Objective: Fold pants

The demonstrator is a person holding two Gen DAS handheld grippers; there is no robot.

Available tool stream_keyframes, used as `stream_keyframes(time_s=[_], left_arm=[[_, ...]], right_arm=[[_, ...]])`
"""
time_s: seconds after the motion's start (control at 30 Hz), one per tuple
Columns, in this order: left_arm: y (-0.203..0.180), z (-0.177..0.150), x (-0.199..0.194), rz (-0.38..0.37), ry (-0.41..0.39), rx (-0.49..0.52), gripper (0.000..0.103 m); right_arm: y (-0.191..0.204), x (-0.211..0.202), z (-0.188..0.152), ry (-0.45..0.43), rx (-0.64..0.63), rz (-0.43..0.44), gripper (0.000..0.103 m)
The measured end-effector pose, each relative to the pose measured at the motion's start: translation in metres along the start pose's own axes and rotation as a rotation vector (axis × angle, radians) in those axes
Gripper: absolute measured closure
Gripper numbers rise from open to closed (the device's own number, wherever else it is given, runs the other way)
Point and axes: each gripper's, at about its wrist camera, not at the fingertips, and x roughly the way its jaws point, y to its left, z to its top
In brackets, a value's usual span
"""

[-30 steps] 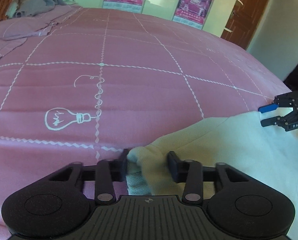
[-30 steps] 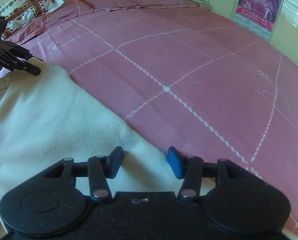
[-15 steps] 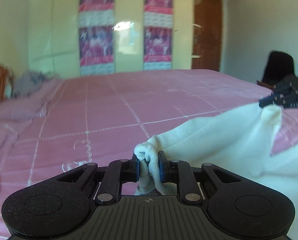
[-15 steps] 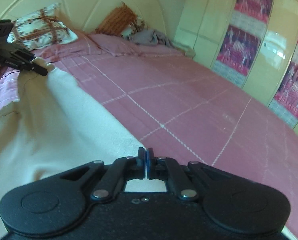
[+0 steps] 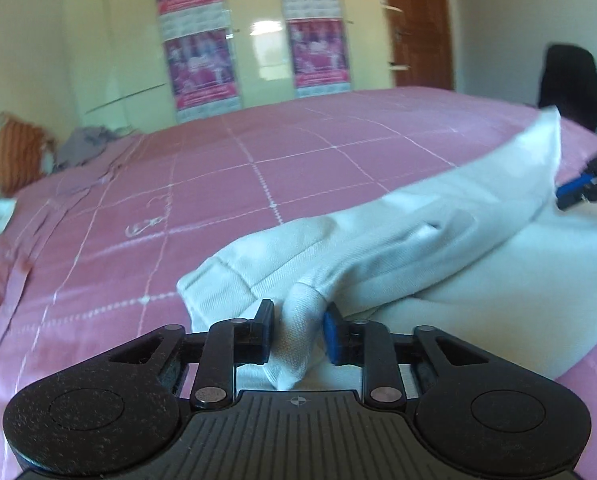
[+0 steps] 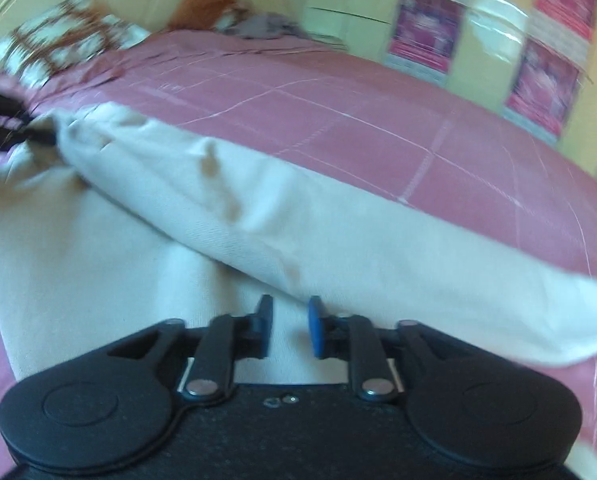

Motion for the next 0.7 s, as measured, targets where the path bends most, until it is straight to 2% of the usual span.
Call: stream_keyframes(time_s=[0.1,0.23,0.33,0.37,0.43,0.5,0.57,0.7], left_arm=[[0.001,-0.009,-0.015,0.046,0.023,-0.063,0.061],[0.008,-0.014,-0.029,0.078,0.037,-0.209,0.061],[0.014,-0.009,-0.039,0.048,-0.004,-0.38,0.061],[0.016,-0.007,-0.042,0.035,-0.016,-0.445,0.061],[0.025,-0.005,-0.035,-0.036,-0.018,-0.64,0.06],[0.032,-0.005,-0.02,-0.104,0.014,-0.805,0.056],[0.035,-0.01,-0.005,-0.158,0.059,-0.944,0.052],[0.037,-0.023,0.019,-0.161,0.103,-1.11,0.052]], right_arm=[[-0.011,-0.019,-0.002,-0.031,0.148,0.015,0.081],[-0.027,-0.031,-0.004,-0.055,0.285,0.008,0.081],[-0.028,-0.03,-0.007,-0.05,0.325,-0.022,0.08],[-0.03,-0.029,-0.008,-0.044,0.354,-0.028,0.076],[-0.038,-0.025,-0.011,-0.027,0.462,-0.018,0.064],[-0.049,-0.021,-0.015,-0.024,0.594,0.009,0.043],[-0.057,-0.015,-0.018,-0.019,0.694,0.04,0.041],[-0.074,0.001,-0.022,0.012,0.855,0.089,0.041]])
